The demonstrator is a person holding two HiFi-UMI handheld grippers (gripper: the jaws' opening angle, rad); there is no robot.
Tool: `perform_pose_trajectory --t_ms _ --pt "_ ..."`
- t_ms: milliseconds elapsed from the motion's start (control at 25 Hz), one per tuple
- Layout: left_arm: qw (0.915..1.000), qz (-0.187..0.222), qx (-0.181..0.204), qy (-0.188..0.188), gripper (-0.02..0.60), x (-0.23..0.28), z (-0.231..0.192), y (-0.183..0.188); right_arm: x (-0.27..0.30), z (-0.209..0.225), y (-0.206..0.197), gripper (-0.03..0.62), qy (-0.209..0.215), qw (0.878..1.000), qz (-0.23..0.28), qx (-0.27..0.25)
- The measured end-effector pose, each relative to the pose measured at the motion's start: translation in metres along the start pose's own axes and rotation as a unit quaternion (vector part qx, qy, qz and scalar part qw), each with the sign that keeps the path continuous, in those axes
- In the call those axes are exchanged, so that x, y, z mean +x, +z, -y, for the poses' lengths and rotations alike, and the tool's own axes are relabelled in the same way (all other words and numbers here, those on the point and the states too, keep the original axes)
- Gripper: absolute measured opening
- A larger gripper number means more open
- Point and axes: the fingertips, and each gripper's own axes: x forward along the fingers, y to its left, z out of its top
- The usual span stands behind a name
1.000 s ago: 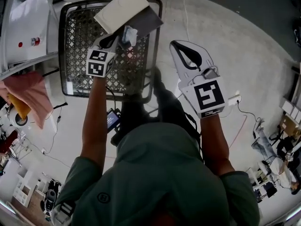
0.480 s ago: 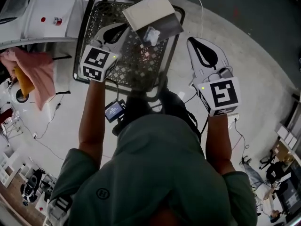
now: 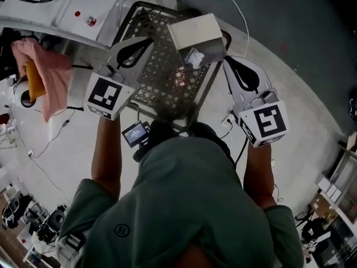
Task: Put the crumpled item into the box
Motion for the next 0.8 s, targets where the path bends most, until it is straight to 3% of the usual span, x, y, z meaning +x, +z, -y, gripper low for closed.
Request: perform_pose_trajectory --t_ms 320,800 --pt "0.9968 0.05 0.017 0.06 0.008 -0.081 -0.01 0.052 -0.007 -0.041 0.048 0.005 0.051 0.997 0.023 -0.045" --pt "0.9902 0.074 0.031 0.115 0.006 -0.163 0.0 0.079 -0.026 -0.075 0.092 0.005 0.066 0.993 0.043 -0.086"
